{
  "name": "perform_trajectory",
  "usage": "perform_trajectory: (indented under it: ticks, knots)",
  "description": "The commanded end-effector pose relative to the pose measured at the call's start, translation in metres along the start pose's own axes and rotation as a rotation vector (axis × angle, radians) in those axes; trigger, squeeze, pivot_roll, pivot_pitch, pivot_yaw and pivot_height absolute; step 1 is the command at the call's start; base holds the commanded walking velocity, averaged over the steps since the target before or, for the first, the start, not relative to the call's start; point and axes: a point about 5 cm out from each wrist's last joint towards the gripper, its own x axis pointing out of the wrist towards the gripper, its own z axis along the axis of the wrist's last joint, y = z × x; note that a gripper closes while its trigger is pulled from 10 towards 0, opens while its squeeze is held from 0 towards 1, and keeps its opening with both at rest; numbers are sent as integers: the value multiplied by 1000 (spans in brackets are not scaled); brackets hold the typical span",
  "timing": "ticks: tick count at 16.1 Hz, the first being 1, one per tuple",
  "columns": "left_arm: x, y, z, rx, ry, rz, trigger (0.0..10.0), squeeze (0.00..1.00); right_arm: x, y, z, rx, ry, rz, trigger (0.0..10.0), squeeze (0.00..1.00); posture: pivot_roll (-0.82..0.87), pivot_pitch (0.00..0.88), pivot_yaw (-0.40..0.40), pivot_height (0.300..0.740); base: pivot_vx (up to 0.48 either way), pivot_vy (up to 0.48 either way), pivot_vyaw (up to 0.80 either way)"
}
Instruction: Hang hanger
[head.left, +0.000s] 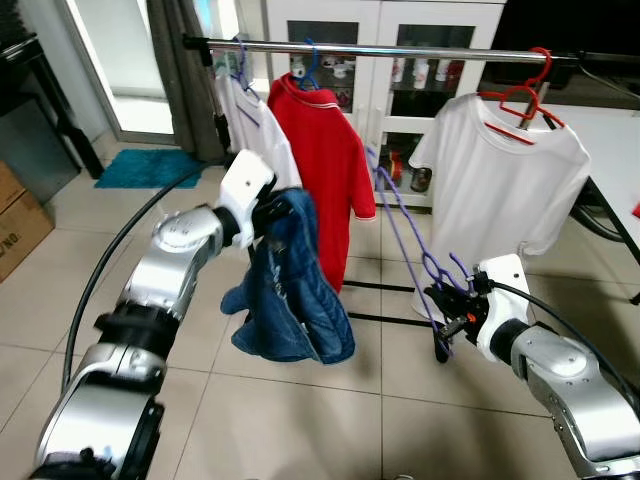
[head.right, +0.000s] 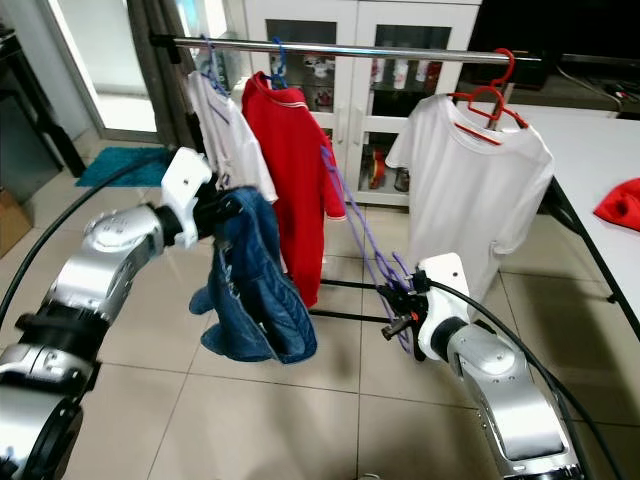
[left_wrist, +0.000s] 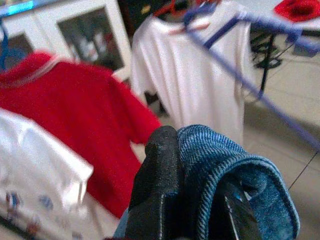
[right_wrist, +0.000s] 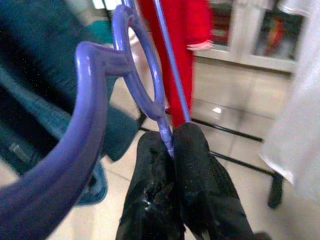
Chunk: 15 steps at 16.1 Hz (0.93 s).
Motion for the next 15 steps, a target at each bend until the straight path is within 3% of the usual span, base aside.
perform_trajectory:
  ticks: [1, 3, 7, 8, 11, 12, 14, 15]
  knots:
    - [-6, 2, -3, -15, -2, 70, 10000, 0, 1, -1, -9, 69, 29, -51, 10000, 0, -87, 0, 50, 740, 0, 0, 0]
    - [-11, -5, -16, -54, 15, 131, 10000, 0, 4, 8, -21, 104, 62, -58, 10000, 0, -86, 0, 48, 740, 0, 0, 0]
    - [-26, -32, -62, -128, 167, 279, 10000, 0, 8, 20, -49, 398, 109, -250, 10000, 0, -90, 0, 46, 740, 0, 0, -800]
    - [-27, -36, -68, -127, 192, 295, 10000, 0, 8, 21, -54, 423, 122, -272, 10000, 0, -81, 0, 45, 740, 0, 0, -800]
    - [-27, -42, -61, -66, 135, 327, 10000, 0, 10, 25, -59, 335, 135, -287, 10000, 0, -75, 0, 41, 740, 0, 0, -800]
    - [-28, -49, -46, -95, 57, 303, 10000, 0, 8, 21, -55, 312, 107, -320, 10000, 0, -73, 0, 36, 740, 0, 0, -781]
    - [-31, -51, -41, -117, 39, 312, 10000, 0, 4, 13, -45, 275, 42, -362, 10000, 0, -76, 0, 35, 740, 0, 0, -781]
    - [-33, -51, -42, -173, 41, 330, 10000, 0, 1, 10, -34, 232, -10, -368, 10000, 0, -91, 0, 38, 740, 0, 0, -781]
